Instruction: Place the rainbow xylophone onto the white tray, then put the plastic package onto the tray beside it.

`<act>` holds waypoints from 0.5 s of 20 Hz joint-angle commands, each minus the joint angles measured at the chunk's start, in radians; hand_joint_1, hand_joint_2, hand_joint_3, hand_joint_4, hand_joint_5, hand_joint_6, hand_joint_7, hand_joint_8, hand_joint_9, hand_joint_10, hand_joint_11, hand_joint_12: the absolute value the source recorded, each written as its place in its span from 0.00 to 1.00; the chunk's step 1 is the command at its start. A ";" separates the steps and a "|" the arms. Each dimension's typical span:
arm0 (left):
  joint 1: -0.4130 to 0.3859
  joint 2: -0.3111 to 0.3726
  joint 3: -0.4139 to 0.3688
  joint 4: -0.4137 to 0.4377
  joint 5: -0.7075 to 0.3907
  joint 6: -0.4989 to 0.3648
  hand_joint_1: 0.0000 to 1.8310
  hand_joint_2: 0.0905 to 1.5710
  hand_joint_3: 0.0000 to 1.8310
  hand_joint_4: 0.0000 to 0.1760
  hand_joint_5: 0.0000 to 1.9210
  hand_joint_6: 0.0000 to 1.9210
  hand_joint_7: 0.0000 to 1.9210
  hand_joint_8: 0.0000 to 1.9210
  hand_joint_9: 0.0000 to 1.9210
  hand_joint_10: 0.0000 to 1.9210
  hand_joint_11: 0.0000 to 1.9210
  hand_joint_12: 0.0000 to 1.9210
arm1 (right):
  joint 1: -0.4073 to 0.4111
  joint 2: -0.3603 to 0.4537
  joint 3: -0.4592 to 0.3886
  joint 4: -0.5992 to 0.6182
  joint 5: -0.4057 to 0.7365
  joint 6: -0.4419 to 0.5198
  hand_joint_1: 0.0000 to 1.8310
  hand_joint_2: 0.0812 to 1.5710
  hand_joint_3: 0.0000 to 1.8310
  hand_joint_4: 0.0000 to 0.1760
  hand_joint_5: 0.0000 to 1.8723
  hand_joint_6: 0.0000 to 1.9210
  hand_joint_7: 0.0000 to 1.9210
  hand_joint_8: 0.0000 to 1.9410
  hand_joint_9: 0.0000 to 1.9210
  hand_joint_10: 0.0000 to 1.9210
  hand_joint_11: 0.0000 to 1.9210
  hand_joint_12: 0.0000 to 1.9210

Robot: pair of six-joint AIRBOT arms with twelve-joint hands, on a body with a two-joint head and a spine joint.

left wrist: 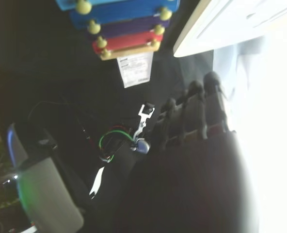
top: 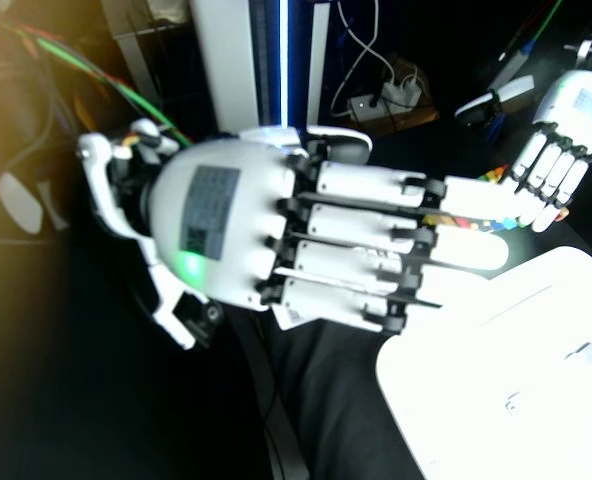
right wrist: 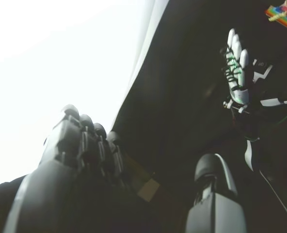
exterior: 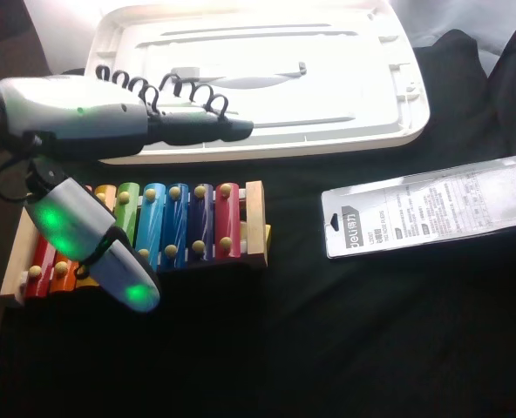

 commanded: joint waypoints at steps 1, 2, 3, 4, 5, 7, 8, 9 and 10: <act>-0.005 -0.007 0.004 -0.039 -0.035 -0.011 0.31 0.35 0.00 0.00 0.00 0.00 0.00 0.00 0.02 0.01 0.01 0.05 | 0.015 0.000 0.004 0.052 0.108 0.009 0.37 0.58 0.07 0.14 0.05 0.01 0.00 0.00 0.00 0.00 0.00 0.00; 0.001 -0.013 0.006 -0.040 -0.031 -0.011 0.31 0.35 0.00 0.00 0.00 0.00 0.00 0.00 0.02 0.01 0.02 0.06 | 0.015 -0.001 0.004 0.050 0.108 0.009 0.37 0.58 0.07 0.13 0.05 0.01 0.00 0.00 0.00 0.00 0.00 0.00; 0.008 -0.018 0.008 -0.041 -0.025 -0.011 0.31 0.35 0.00 0.00 0.00 0.00 0.00 0.00 0.02 0.00 0.02 0.05 | 0.015 -0.002 0.004 0.048 0.108 0.010 0.38 0.58 0.07 0.16 0.05 0.01 0.00 0.00 0.00 0.00 0.00 0.00; 0.013 -0.024 0.012 -0.041 -0.016 -0.011 0.30 0.34 0.00 0.00 0.00 0.00 0.00 0.00 0.01 0.00 0.02 0.05 | 0.015 -0.002 0.004 0.046 0.108 0.011 0.38 0.59 0.07 0.17 0.05 0.01 0.00 0.00 0.00 0.00 0.00 0.00; 0.017 -0.032 0.019 -0.040 -0.009 -0.011 0.30 0.33 0.00 0.00 0.00 0.00 0.00 0.00 0.01 0.00 0.02 0.05 | 0.015 -0.002 0.004 0.045 0.108 0.013 0.38 0.60 0.05 0.18 0.06 0.00 0.00 0.00 0.00 0.00 0.00 0.00; 0.026 -0.044 0.030 -0.040 0.004 -0.011 0.30 0.33 0.00 0.10 0.00 0.00 0.00 0.00 0.02 0.00 0.02 0.05 | 0.015 -0.003 0.003 0.041 0.108 0.014 0.38 0.60 0.04 0.20 0.06 0.00 0.00 0.00 0.00 0.00 0.00 0.00; 0.029 -0.049 0.034 -0.040 0.010 -0.011 0.29 0.33 0.00 0.10 0.00 0.00 0.00 0.00 0.02 0.00 0.02 0.05 | 0.016 -0.003 0.003 0.041 0.108 0.014 0.38 0.60 0.04 0.18 0.05 0.00 0.00 0.00 0.00 0.00 0.00 0.00; 0.037 -0.056 0.039 -0.038 0.020 -0.011 0.29 0.33 0.00 0.17 0.00 0.00 0.00 0.00 0.01 0.00 0.01 0.05 | 0.017 -0.003 0.002 0.039 0.108 0.014 0.38 0.60 0.04 0.23 0.05 0.00 0.00 0.00 0.00 0.00 0.00 0.00; 0.040 -0.059 0.042 -0.037 0.025 -0.011 0.29 0.33 0.00 0.26 0.00 0.00 0.00 0.00 0.02 0.00 0.01 0.05 | 0.017 -0.003 0.002 0.038 0.108 0.014 0.37 0.60 0.04 0.23 0.06 0.00 0.01 0.00 0.00 0.00 0.00 0.00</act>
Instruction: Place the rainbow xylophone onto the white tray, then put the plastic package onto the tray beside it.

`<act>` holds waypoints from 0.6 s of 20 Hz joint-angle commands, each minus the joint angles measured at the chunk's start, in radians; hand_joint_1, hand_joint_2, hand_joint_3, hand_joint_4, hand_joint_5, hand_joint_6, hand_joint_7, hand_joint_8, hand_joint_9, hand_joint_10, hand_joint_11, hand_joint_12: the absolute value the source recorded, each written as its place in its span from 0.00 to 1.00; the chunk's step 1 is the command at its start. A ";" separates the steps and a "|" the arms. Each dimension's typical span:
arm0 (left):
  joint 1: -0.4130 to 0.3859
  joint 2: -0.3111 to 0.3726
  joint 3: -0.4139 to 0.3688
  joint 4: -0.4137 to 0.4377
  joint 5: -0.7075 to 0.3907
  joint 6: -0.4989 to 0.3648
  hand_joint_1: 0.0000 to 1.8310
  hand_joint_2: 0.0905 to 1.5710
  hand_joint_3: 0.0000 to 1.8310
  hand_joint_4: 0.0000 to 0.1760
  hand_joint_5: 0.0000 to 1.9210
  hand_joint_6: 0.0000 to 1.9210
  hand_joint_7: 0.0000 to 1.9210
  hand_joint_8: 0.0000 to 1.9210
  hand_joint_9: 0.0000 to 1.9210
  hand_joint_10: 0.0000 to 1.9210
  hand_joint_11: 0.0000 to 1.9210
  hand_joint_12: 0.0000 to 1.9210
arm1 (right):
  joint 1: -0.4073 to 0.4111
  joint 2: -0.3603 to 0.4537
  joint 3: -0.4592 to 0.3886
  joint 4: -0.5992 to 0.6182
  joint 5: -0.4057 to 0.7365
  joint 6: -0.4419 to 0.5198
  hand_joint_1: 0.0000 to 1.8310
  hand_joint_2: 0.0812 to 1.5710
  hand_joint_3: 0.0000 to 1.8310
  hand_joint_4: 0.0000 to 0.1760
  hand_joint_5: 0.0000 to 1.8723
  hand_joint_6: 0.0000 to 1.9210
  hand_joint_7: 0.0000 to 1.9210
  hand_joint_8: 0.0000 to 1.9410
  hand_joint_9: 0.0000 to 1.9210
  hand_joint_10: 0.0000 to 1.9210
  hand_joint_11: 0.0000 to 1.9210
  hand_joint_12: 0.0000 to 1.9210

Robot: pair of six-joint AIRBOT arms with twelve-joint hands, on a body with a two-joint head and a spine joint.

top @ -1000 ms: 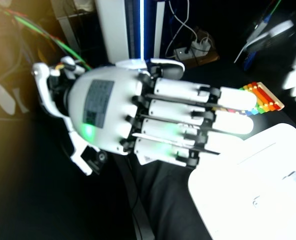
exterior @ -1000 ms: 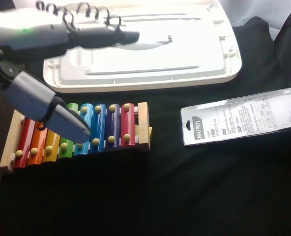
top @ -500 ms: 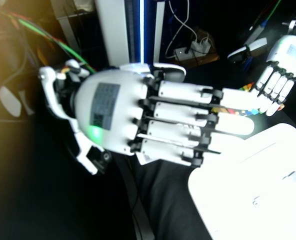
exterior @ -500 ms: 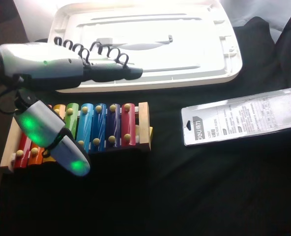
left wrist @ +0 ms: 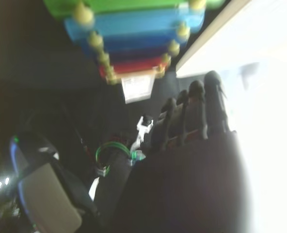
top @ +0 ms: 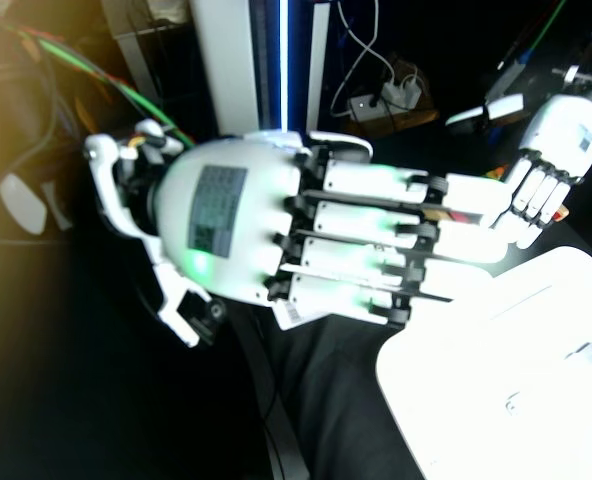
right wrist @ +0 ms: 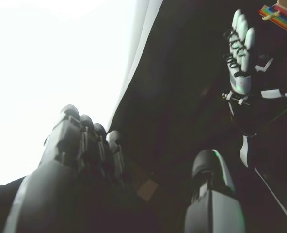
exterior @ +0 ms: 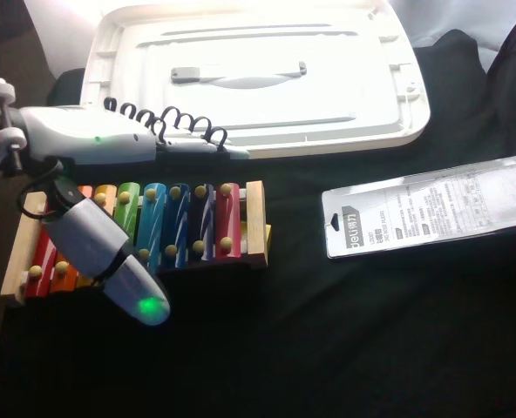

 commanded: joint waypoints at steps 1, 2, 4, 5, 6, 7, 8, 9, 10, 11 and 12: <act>-0.001 -0.009 0.008 -0.042 -0.024 -0.007 0.28 0.33 0.00 0.24 0.00 0.00 0.00 0.00 0.01 0.00 0.00 0.02 | 0.018 0.000 0.001 0.049 0.109 0.008 0.38 0.59 0.03 0.25 0.06 0.00 0.00 0.00 0.00 0.00 0.00 0.00; 0.001 -0.012 0.010 -0.041 -0.019 -0.007 0.29 0.33 0.00 0.27 0.00 0.00 0.00 0.00 0.00 0.00 0.00 0.02 | 0.018 0.000 0.000 0.048 0.109 0.008 0.38 0.59 0.03 0.25 0.06 0.00 0.00 0.00 0.00 0.00 0.00 0.00; 0.007 -0.018 0.014 -0.037 -0.006 -0.006 0.29 0.33 0.00 0.34 0.00 0.00 0.00 0.00 0.00 0.00 0.00 0.01 | 0.018 -0.001 -0.001 0.047 0.109 0.008 0.38 0.58 0.03 0.27 0.06 0.00 0.00 0.00 0.00 0.00 0.00 0.00; 0.010 -0.020 0.015 -0.037 0.000 -0.002 0.30 0.33 0.00 0.30 0.00 0.00 0.00 0.00 0.00 0.00 0.00 0.01 | 0.018 -0.002 -0.001 0.046 0.109 0.008 0.38 0.59 0.03 0.25 0.06 0.00 0.00 0.00 0.00 0.00 0.00 0.00; 0.013 -0.023 0.016 -0.037 0.012 0.009 0.30 0.33 0.00 0.34 0.00 0.00 0.00 0.00 0.00 0.00 0.00 0.00 | 0.018 -0.002 -0.001 0.045 0.109 0.008 0.39 0.59 0.03 0.22 0.06 0.00 0.00 0.00 0.00 0.00 0.00 0.00; 0.013 -0.025 0.016 -0.037 0.019 0.015 0.30 0.32 0.00 0.33 0.00 0.00 0.00 0.00 0.00 0.00 0.00 0.00 | 0.018 -0.002 -0.001 0.045 0.109 0.008 0.39 0.59 0.03 0.21 0.06 0.00 0.00 0.00 0.00 0.00 0.00 0.00; 0.014 -0.026 0.016 -0.039 0.029 0.025 0.31 0.32 0.00 0.39 0.00 0.00 0.00 0.00 0.00 0.00 0.00 0.00 | 0.018 -0.002 -0.001 0.044 0.109 0.008 0.39 0.59 0.03 0.21 0.07 0.01 0.00 0.00 0.00 0.00 0.00 0.00; 0.016 -0.028 0.016 -0.043 0.039 0.037 0.32 0.31 0.00 0.42 0.00 0.00 0.00 0.00 0.00 0.00 0.00 0.00 | 0.018 -0.002 -0.002 0.044 0.109 0.008 0.41 0.60 0.03 0.22 0.07 0.00 0.00 0.00 0.00 0.00 0.00 0.00; 0.020 -0.031 0.016 -0.050 0.053 0.054 0.32 0.31 0.00 0.38 0.00 0.00 0.00 0.00 0.00 0.00 0.00 0.00 | 0.018 -0.002 -0.003 0.043 0.109 0.008 0.40 0.60 0.03 0.21 0.07 0.00 0.00 0.00 0.00 0.00 0.01 0.00; 0.022 -0.032 0.016 -0.052 0.058 0.059 0.33 0.31 0.00 0.41 0.00 0.00 0.00 0.00 0.00 0.00 0.00 0.00 | 0.018 -0.002 -0.003 0.042 0.109 0.008 0.40 0.60 0.03 0.24 0.06 0.00 0.00 0.00 0.00 0.00 0.01 0.01; 0.025 -0.035 0.017 -0.053 0.066 0.065 0.33 0.31 0.00 0.32 0.00 0.00 0.00 0.00 0.00 0.00 0.00 0.00 | 0.018 -0.002 -0.004 0.042 0.110 0.008 0.39 0.59 0.03 0.28 0.06 0.00 0.00 0.00 0.00 0.00 0.01 0.01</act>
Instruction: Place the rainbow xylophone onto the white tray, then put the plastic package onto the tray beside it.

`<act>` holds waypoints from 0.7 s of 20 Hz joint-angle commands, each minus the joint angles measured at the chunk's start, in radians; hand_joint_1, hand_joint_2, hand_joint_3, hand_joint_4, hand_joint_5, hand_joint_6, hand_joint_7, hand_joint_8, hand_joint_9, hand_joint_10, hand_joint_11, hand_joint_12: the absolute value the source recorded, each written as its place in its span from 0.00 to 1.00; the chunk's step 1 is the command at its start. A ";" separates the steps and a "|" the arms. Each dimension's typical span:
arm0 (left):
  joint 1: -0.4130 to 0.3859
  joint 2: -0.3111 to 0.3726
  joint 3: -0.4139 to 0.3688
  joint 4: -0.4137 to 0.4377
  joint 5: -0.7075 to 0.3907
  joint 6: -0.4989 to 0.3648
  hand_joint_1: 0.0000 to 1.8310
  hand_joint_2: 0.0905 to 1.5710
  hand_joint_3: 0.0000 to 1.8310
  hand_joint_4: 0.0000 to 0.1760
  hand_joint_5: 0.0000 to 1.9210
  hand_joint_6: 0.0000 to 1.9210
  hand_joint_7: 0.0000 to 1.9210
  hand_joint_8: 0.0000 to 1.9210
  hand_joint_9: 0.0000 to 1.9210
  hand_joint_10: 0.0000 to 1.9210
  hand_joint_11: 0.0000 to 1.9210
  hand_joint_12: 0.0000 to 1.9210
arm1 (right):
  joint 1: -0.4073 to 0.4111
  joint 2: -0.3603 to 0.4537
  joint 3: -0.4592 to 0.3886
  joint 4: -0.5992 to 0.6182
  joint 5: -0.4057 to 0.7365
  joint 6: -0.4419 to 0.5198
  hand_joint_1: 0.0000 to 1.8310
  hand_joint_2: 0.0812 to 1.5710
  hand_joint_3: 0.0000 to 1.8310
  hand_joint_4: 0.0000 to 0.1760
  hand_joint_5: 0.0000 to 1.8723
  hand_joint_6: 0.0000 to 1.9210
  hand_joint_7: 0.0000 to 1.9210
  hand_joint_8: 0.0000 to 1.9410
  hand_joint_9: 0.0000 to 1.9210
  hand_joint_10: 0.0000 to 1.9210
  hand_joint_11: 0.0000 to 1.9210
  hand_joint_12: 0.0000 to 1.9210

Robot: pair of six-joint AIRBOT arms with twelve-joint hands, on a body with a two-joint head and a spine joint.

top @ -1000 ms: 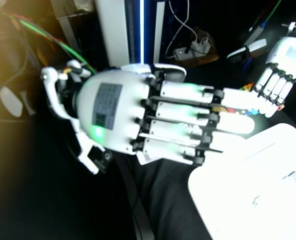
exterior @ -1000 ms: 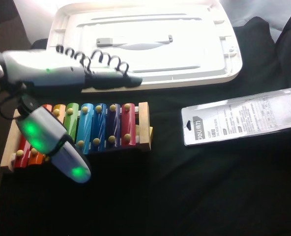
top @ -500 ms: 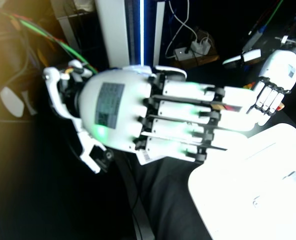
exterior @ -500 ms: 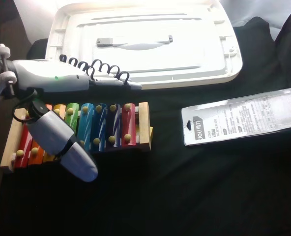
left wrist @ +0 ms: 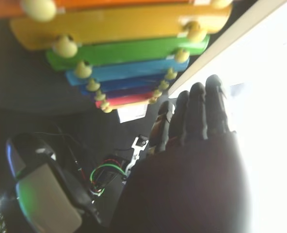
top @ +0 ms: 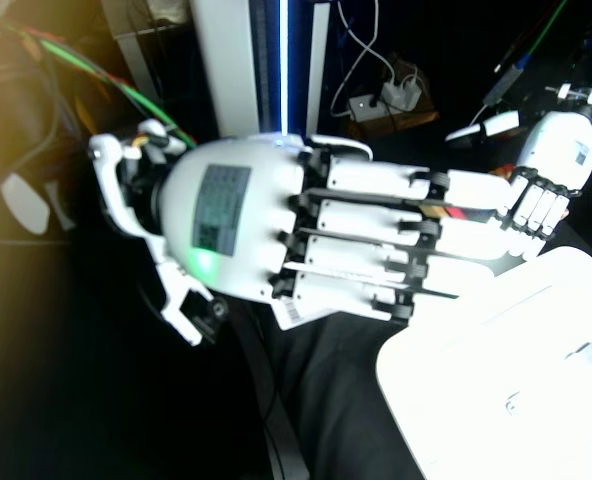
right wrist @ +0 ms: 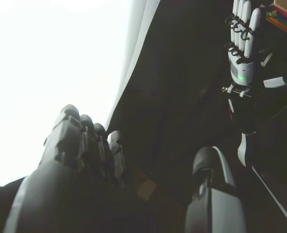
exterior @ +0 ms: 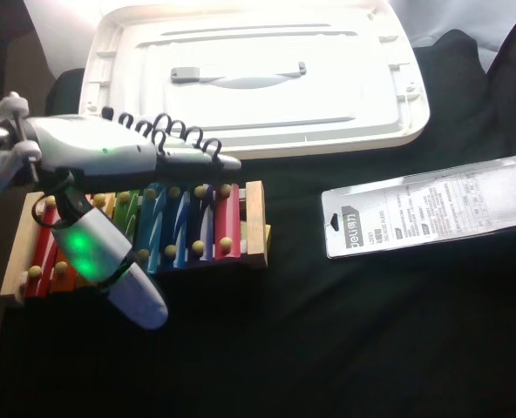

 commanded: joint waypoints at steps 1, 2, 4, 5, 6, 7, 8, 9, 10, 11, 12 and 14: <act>-0.006 -0.006 0.008 -0.035 -0.022 0.008 0.31 0.31 0.00 0.41 0.00 0.00 0.00 0.00 0.00 0.00 0.00 0.00 | 0.018 -0.001 0.000 0.051 0.110 0.007 0.39 0.59 0.02 0.25 0.06 0.00 0.00 0.00 0.00 0.00 0.01 0.01; -0.002 -0.009 0.011 -0.043 -0.014 0.018 0.31 0.31 0.00 0.33 0.00 0.00 0.00 0.00 0.00 0.00 0.00 0.00 | 0.018 -0.001 0.000 0.051 0.110 0.007 0.39 0.58 0.02 0.27 0.06 0.00 0.00 0.00 0.00 0.00 0.02 0.01; 0.009 -0.017 0.019 -0.060 -0.004 0.030 0.31 0.31 0.00 0.26 0.00 0.00 0.00 0.00 0.00 0.00 0.00 0.00 | 0.018 -0.001 -0.001 0.049 0.111 0.007 0.40 0.61 0.03 0.27 0.06 0.00 0.00 0.00 0.00 0.00 0.01 0.01; 0.012 -0.019 0.021 -0.062 0.000 0.031 0.31 0.33 0.00 0.25 0.00 0.00 0.00 0.00 0.00 0.00 0.00 0.00 | 0.019 -0.001 -0.002 0.048 0.112 0.007 0.40 0.61 0.03 0.31 0.06 0.00 0.00 0.00 0.00 0.00 0.00 0.00; 0.014 -0.021 0.023 -0.062 0.004 0.032 0.30 0.33 0.01 0.21 0.00 0.00 0.00 0.00 0.00 0.00 0.00 0.00 | 0.019 -0.001 -0.002 0.047 0.113 0.007 0.40 0.61 0.03 0.31 0.06 0.00 0.00 0.00 0.00 0.00 0.00 0.00; 0.018 -0.024 0.024 -0.063 0.011 0.035 0.33 0.34 0.01 0.28 0.00 0.00 0.00 0.00 0.00 0.00 0.00 0.00 | 0.020 -0.001 -0.002 0.047 0.114 0.007 0.41 0.62 0.03 0.34 0.06 0.00 0.00 0.00 0.00 0.00 0.01 0.00; 0.022 -0.027 0.026 -0.063 0.017 0.040 0.34 0.33 0.00 0.41 0.00 0.00 0.00 0.00 0.00 0.00 0.00 0.00 | 0.020 -0.001 -0.003 0.046 0.114 0.007 0.41 0.62 0.03 0.30 0.06 0.00 0.00 0.00 0.00 0.00 0.01 0.00; 0.024 -0.029 0.026 -0.063 0.022 0.044 0.36 0.33 0.00 0.39 0.00 0.00 0.00 0.00 0.00 0.00 0.00 0.00 | 0.020 -0.001 -0.003 0.046 0.115 0.007 0.42 0.63 0.03 0.34 0.06 0.00 0.00 0.00 0.00 0.00 0.01 0.00; 0.026 -0.033 0.026 -0.064 0.030 0.053 0.37 0.33 0.00 0.35 0.00 0.00 0.00 0.00 0.00 0.00 0.01 0.01 | 0.020 -0.001 -0.003 0.045 0.115 0.007 0.42 0.64 0.03 0.34 0.06 0.00 0.00 0.00 0.00 0.00 0.02 0.01; 0.030 -0.037 0.026 -0.066 0.039 0.064 0.37 0.32 0.00 0.39 0.00 0.00 0.00 0.00 0.00 0.00 0.02 0.01 | 0.021 -0.001 -0.003 0.045 0.116 0.007 0.41 0.63 0.03 0.30 0.05 0.00 0.00 0.00 0.00 0.00 0.02 0.01; 0.034 -0.039 0.026 -0.068 0.043 0.069 0.37 0.32 0.00 0.40 0.00 0.00 0.00 0.00 0.01 0.00 0.03 0.01 | 0.021 -0.001 -0.004 0.044 0.116 0.007 0.41 0.62 0.03 0.27 0.05 0.00 0.00 0.00 0.00 0.00 0.02 0.01; 0.044 -0.043 0.026 -0.084 0.046 0.085 0.37 0.32 0.00 0.45 0.00 0.00 0.00 0.00 0.03 0.01 0.05 0.02 | 0.021 -0.001 -0.005 0.043 0.116 0.007 0.42 0.65 0.03 0.23 0.05 0.00 0.00 0.00 0.00 0.00 0.02 0.01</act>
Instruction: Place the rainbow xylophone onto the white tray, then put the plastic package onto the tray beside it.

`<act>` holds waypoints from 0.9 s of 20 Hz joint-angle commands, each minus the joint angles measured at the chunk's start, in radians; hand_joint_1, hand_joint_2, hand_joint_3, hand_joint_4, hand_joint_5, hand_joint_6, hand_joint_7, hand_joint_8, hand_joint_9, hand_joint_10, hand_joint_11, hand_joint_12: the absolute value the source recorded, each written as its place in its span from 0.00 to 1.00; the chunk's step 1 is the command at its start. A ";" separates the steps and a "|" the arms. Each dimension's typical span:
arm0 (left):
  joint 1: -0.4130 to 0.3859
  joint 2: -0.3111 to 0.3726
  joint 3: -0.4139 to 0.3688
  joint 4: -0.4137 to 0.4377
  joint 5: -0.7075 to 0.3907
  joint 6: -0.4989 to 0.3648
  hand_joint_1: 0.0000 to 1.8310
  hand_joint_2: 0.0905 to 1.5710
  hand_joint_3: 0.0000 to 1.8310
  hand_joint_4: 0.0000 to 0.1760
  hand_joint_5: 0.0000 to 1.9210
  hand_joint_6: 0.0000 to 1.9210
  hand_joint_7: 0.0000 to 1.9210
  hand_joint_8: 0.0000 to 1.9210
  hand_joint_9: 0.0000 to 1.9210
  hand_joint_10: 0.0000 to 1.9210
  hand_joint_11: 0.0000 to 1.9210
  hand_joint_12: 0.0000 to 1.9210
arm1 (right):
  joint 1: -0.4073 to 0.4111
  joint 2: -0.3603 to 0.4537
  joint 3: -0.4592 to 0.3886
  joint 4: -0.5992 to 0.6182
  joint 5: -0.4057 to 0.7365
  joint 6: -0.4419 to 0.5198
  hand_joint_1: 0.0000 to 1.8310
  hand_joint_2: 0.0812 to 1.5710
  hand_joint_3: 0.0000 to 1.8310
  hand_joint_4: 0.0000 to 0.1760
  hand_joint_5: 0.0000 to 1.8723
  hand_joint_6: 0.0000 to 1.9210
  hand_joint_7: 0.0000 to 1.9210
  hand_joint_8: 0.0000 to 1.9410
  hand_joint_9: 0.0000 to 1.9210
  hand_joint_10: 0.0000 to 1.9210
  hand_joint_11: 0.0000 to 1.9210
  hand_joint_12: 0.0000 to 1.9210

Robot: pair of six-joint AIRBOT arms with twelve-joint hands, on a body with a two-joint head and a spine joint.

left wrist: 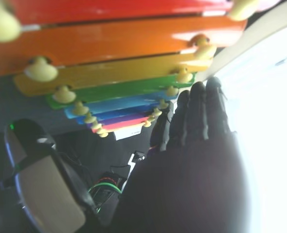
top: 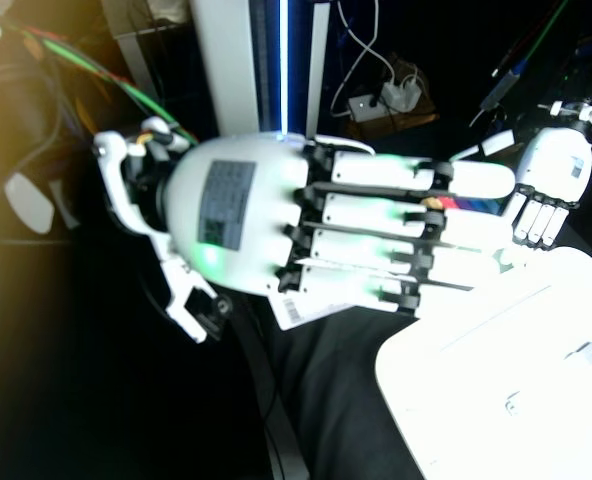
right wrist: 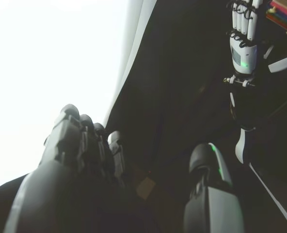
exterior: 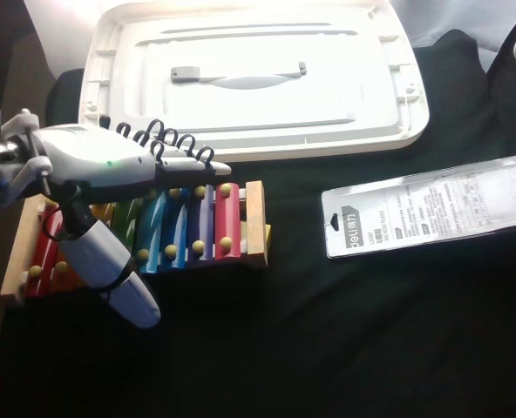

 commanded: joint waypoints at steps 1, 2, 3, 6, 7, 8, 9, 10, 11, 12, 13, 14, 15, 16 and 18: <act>-0.001 -0.011 0.004 -0.022 -0.009 0.007 0.39 0.33 0.00 0.61 0.00 0.00 0.01 0.00 0.04 0.01 0.05 0.03 | 0.016 0.001 -0.001 0.049 0.112 0.007 0.41 0.64 0.03 0.20 0.05 0.00 0.00 0.00 0.00 0.00 0.03 0.02; 0.002 -0.015 0.006 -0.023 -0.007 0.008 0.41 0.34 0.01 0.65 0.00 0.00 0.01 0.00 0.04 0.01 0.04 0.02 | 0.016 0.001 -0.002 0.048 0.114 0.007 0.40 0.64 0.03 0.17 0.05 0.00 0.00 0.00 0.00 0.00 0.03 0.02; 0.006 -0.019 0.008 -0.025 -0.007 0.008 0.42 0.36 0.00 0.60 0.00 0.00 0.02 0.00 0.06 0.01 0.06 0.03 | 0.016 0.001 -0.002 0.047 0.114 0.007 0.39 0.65 0.03 0.13 0.04 0.00 0.00 0.00 0.00 0.00 0.03 0.02; 0.011 -0.020 0.009 -0.030 -0.007 0.008 0.50 0.47 0.01 0.62 0.00 0.00 0.06 0.01 0.09 0.01 0.08 0.06 | 0.019 0.001 -0.002 0.044 0.115 0.007 0.41 0.64 0.02 0.18 0.05 0.00 0.00 0.00 0.00 0.00 0.02 0.02; 0.013 -0.021 0.010 -0.032 -0.007 0.008 0.56 0.51 0.00 0.58 0.00 0.00 0.09 0.00 0.11 0.01 0.09 0.08 | 0.020 0.001 -0.002 0.043 0.115 0.007 0.41 0.64 0.03 0.15 0.05 0.00 0.00 0.00 0.00 0.00 0.02 0.02; 0.016 -0.024 0.011 -0.035 -0.007 0.008 0.58 0.53 0.00 0.59 0.00 0.00 0.11 0.00 0.13 0.00 0.08 0.12 | 0.020 0.001 -0.003 0.042 0.115 0.007 0.41 0.65 0.03 0.18 0.05 0.00 0.01 0.00 0.00 0.00 0.02 0.02; 0.019 -0.027 0.013 -0.037 -0.008 0.008 0.58 0.58 0.00 0.70 0.02 0.00 0.14 0.00 0.16 0.00 0.07 0.20 | 0.021 0.001 -0.003 0.042 0.116 0.007 0.41 0.64 0.02 0.16 0.05 0.00 0.01 0.00 0.01 0.00 0.02 0.03; 0.021 -0.029 0.014 -0.038 -0.010 0.008 0.57 0.61 0.00 0.57 0.05 0.00 0.17 0.00 0.19 0.00 0.06 0.27 | 0.022 0.001 -0.003 0.041 0.117 0.007 0.40 0.64 0.02 0.16 0.05 0.00 0.01 0.00 0.01 0.00 0.02 0.03; 0.023 -0.031 0.015 -0.040 -0.013 0.008 0.60 0.62 0.00 0.45 0.10 0.00 0.20 0.00 0.22 0.00 0.09 0.32 | 0.022 0.001 -0.003 0.040 0.117 0.007 0.39 0.64 0.02 0.11 0.05 0.00 0.01 0.00 0.01 0.00 0.02 0.03; 0.024 -0.032 0.015 -0.041 -0.016 0.008 0.60 0.63 0.00 0.30 0.12 0.00 0.22 0.00 0.24 0.00 0.10 0.36 | 0.022 0.001 -0.003 0.039 0.118 0.007 0.39 0.64 0.02 0.10 0.05 0.00 0.02 0.00 0.01 0.00 0.02 0.03; 0.024 -0.032 0.015 -0.043 -0.018 0.008 0.62 0.63 0.00 0.22 0.14 0.01 0.24 0.01 0.27 0.01 0.11 0.38 | 0.022 0.001 -0.004 0.039 0.118 0.007 0.39 0.64 0.02 0.12 0.05 0.00 0.02 0.00 0.01 0.00 0.02 0.04; 0.026 -0.032 0.015 -0.044 -0.019 0.008 0.63 0.64 0.00 0.23 0.16 0.00 0.25 0.00 0.27 0.01 0.11 0.38 | 0.022 0.001 -0.004 0.039 0.118 0.007 0.39 0.64 0.02 0.10 0.05 0.00 0.02 0.00 0.01 0.00 0.02 0.04; 0.028 -0.031 0.015 -0.048 -0.022 0.008 0.64 0.65 0.00 0.17 0.18 0.00 0.28 0.00 0.30 0.01 0.11 0.41 | 0.022 0.000 -0.004 0.039 0.119 0.007 0.39 0.64 0.01 0.10 0.04 0.00 0.02 0.00 0.01 0.00 0.00 0.09; 0.031 -0.031 0.015 -0.052 -0.023 0.008 0.63 0.66 0.00 0.22 0.19 0.01 0.29 0.01 0.31 0.01 0.11 0.41 | 0.022 0.000 -0.004 0.039 0.119 0.007 0.39 0.63 0.01 0.10 0.05 0.00 0.02 0.00 0.01 0.00 0.00 0.10; 0.036 -0.031 0.017 -0.062 -0.029 0.008 0.67 0.64 0.00 0.00 0.24 0.00 0.36 0.01 0.38 0.02 0.15 0.48 | 0.022 -0.001 -0.004 0.038 0.119 0.007 0.40 0.65 0.01 0.09 0.05 0.00 0.02 0.00 0.02 0.00 0.00 0.12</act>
